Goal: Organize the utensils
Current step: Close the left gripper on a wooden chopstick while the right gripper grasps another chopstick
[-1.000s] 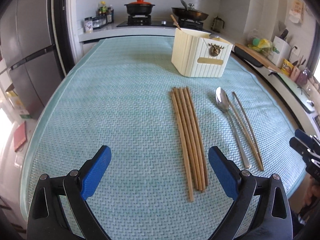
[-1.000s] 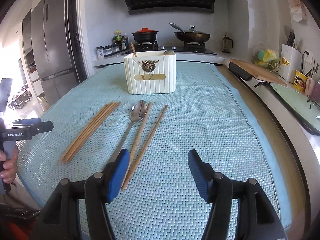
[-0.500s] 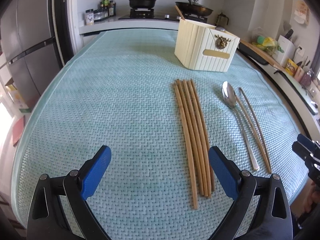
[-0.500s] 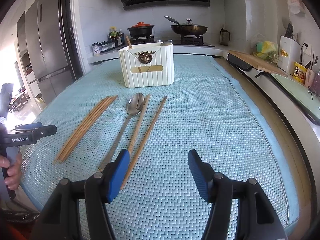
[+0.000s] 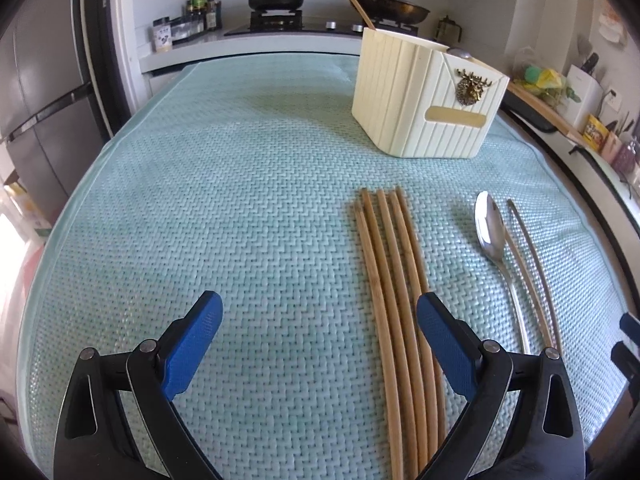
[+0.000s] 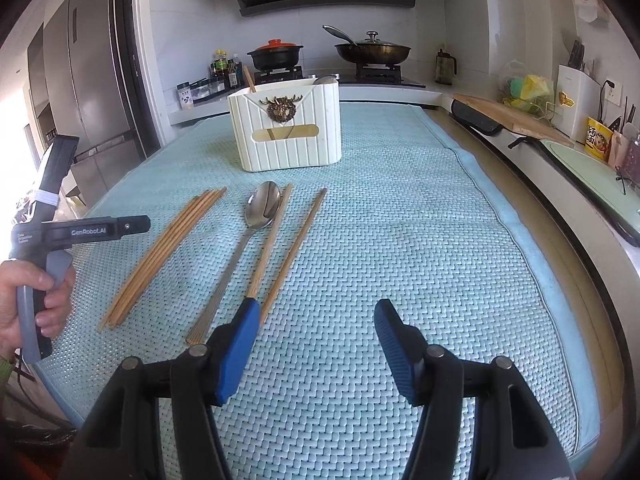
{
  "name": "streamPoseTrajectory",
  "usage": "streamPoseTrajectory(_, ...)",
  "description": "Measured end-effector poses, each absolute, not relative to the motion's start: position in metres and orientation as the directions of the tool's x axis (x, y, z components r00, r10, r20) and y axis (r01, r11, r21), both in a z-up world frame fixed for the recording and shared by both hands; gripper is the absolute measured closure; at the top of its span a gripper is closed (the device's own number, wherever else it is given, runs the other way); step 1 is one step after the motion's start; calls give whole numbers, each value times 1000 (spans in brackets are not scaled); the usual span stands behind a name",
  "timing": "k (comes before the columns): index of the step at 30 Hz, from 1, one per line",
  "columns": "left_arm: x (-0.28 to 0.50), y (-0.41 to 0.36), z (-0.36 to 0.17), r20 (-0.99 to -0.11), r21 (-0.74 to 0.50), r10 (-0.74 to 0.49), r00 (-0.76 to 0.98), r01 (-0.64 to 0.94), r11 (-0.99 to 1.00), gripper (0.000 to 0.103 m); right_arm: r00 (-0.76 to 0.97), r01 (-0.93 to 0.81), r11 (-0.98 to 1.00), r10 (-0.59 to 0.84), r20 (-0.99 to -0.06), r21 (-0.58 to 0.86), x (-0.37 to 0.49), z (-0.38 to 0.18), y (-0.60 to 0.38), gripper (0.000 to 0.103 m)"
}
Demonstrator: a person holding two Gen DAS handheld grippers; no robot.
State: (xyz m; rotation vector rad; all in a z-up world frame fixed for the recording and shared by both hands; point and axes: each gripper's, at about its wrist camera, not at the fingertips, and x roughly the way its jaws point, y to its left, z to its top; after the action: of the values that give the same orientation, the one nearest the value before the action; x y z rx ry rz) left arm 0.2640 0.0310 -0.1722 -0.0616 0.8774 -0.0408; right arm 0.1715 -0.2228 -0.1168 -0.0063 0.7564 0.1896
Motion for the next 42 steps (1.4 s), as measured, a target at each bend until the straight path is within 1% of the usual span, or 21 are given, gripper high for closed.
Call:
streamPoseTrajectory(6, 282, 30, -183, -789, -32, -20, 614, -8, 999, 5, 707, -179, 982, 176, -685, 67, 174, -116, -222, 42)
streamPoseTrajectory(15, 288, 38, -193, -805, -60, -33, 592, -26, 998, 5, 698, -179, 981, 184, -692, 80, 183, -117, -225, 42)
streamPoseTrajectory(19, 292, 41, -195, -812, -24, 3, 584, -39, 999, 5, 685, -180, 979, 194, -702, 95, 195, -119, -223, 42)
streamPoseTrajectory(27, 297, 39, -195, -818, -7, -1, 575, -8, 1000, 5, 647, -185, 975, 218, -731, 126, 251, -130, -215, 42)
streamPoseTrajectory(31, 303, 39, -194, -824, -7, -8, 566, 4, 1000, 6, 608, -173, 969, 247, -755, 177, 290, -141, -212, 42)
streamPoseTrajectory(33, 308, 38, -193, -827, -8, -15, 562, 15, 1000, 8, 594, -171, 972, 234, -770, 163, 307, -148, -206, 42)
streamPoseTrajectory(35, 312, 36, -192, -831, -8, -23, 555, 29, 1000, 12, 570, -168, 976, 209, -795, 136, 323, -157, -200, 51)
streamPoseTrajectory(36, 315, 35, -191, -834, -9, -28, 551, 37, 999, 16, 583, -173, 978, 197, -788, 116, 327, -156, -198, 51)
streamPoseTrajectory(37, 317, 34, -190, -837, -7, -31, 547, 47, 999, 20, 577, -182, 978, 188, -795, 99, 332, -157, -195, 56)
streamPoseTrajectory(38, 320, 31, -189, -839, -4, -35, 543, 58, 998, 22, 569, -191, 977, 191, -800, 98, 337, -158, -192, 60)
streamPoseTrajectory(40, 327, 27, -187, -845, 2, -43, 533, 82, 997, 29, 562, -201, 976, 183, -807, 82, 346, -158, -187, 65)
streamPoseTrajectory(41, 329, 25, -186, -847, 0, -49, 530, 92, 996, 31, 557, -209, 975, 179, -811, 71, 350, -158, -184, 71)
streamPoseTrajectory(42, 333, 24, -185, -850, -5, -57, 523, 101, 995, 37, 549, -215, 974, 176, -817, 66, 354, -158, -182, 75)
